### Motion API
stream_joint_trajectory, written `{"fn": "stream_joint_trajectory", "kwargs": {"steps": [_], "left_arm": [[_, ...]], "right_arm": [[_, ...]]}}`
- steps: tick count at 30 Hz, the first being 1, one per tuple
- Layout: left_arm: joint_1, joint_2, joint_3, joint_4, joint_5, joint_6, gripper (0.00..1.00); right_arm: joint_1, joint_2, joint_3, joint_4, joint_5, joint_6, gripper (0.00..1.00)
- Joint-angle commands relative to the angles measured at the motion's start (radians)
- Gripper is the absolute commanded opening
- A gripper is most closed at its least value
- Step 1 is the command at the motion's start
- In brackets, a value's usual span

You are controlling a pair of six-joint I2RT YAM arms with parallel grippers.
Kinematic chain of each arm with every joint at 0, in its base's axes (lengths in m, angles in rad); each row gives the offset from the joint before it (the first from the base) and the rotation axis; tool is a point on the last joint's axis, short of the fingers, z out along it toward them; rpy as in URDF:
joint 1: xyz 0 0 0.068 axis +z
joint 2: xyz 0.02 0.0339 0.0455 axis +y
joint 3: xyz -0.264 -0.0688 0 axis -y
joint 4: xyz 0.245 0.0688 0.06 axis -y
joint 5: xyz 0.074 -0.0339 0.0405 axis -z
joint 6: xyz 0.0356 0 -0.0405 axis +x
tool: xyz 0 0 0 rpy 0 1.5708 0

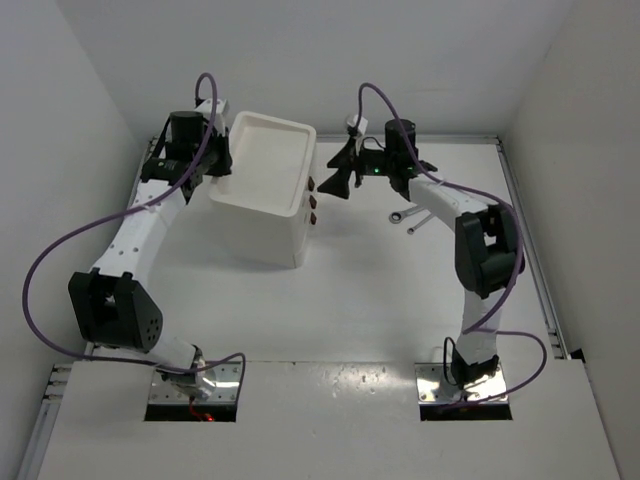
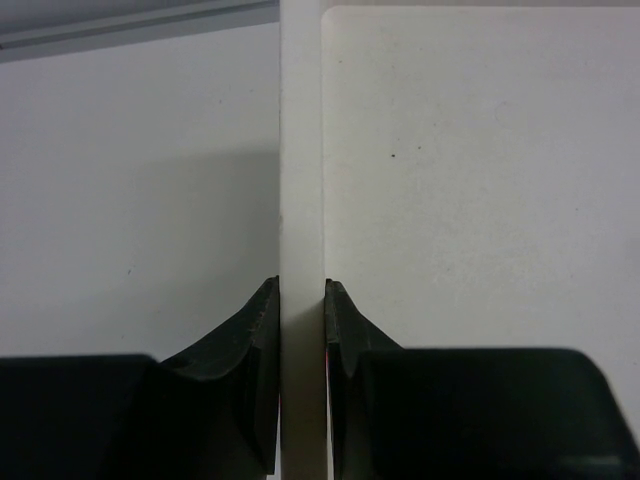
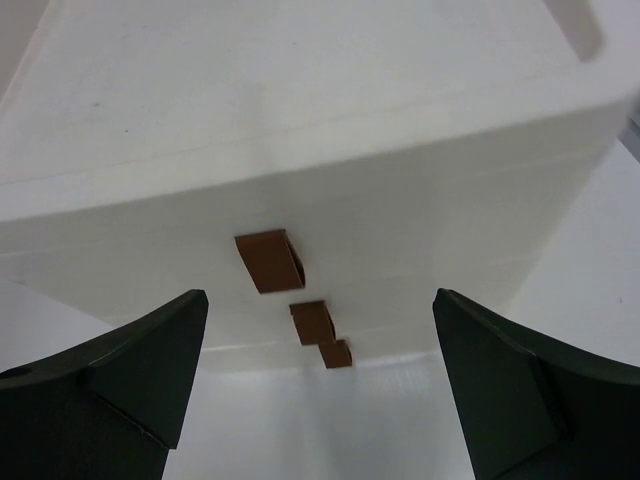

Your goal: Sort the tools into containers

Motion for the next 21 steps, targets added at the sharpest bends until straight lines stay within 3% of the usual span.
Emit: {"fn": "stream_joint_trajectory", "kwargs": {"steps": [1,6,15,20,21], "left_arm": [[-0.055,-0.021,-0.079,-0.138,0.101,-0.094,0.00],[-0.076,-0.080,-0.152,-0.092,0.073,-0.198,0.00],[-0.162,-0.099,-0.186,-0.073,0.126,-0.207,0.01],[-0.149,-0.090,-0.140,-0.073,0.096,-0.207,0.44],[-0.138,-0.090,-0.131,-0.063,0.087,-0.207,0.61]], "right_arm": [[-0.065,-0.112,-0.050,0.080,-0.004,0.056,0.95],[-0.151,-0.184,-0.118,0.109,0.007,0.113,0.95],[-0.224,-0.259,-0.188,0.109,0.007,0.145,0.95],[-0.264,-0.296,-0.207,0.043,0.031,0.154,0.96],[-0.288,-0.322,-0.207,0.002,0.031,0.154,0.96]]}}
